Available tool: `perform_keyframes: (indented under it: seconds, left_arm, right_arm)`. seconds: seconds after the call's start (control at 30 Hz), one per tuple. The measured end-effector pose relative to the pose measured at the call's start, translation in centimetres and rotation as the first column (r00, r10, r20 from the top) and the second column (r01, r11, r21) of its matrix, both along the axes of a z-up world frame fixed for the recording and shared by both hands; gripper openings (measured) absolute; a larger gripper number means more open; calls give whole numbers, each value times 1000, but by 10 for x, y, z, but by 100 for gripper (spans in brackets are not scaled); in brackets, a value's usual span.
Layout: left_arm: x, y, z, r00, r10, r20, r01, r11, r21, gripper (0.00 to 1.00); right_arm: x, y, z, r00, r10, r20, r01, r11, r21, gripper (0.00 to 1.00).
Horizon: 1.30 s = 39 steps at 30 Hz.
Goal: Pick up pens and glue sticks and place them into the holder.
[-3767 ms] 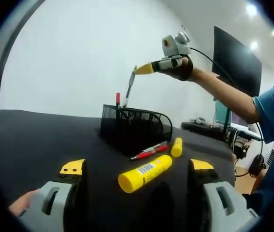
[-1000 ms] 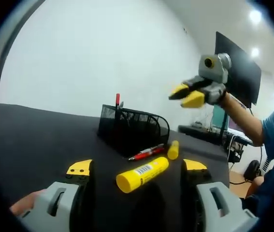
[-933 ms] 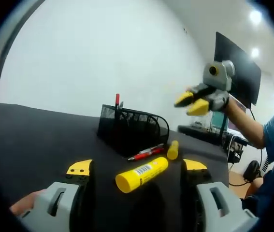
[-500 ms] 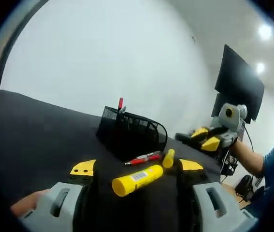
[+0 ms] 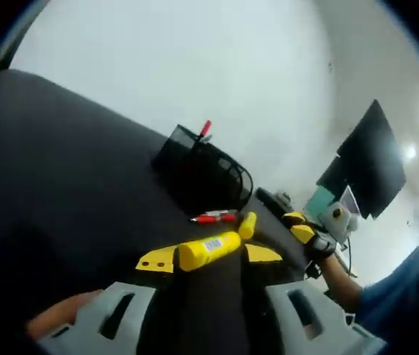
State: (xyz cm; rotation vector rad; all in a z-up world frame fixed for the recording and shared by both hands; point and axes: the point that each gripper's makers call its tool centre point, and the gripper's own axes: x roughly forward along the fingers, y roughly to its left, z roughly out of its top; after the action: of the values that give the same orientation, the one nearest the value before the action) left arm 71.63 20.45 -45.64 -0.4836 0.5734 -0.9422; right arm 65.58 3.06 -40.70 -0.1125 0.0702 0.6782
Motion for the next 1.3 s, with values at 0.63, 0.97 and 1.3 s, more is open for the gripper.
perform_keyframes:
  seconds: [0.63, 0.97, 1.3]
  left_arm:
    - [-10, -27, -17, 955, -42, -294, 21, 997, -75, 27]
    - [-13, -39, -19, 947, -52, -318, 30, 997, -74, 12]
    - [-17, -43, -1, 924, -113, -365, 17, 967, -256, 9]
  right_arm:
    - [6, -19, -32, 996, -60, -66, 68, 988, 135, 12]
    - [5, -16, -36, 996, -40, -82, 51, 990, 134, 12]
    - [4, -15, -37, 996, -40, -82, 50, 990, 131, 12]
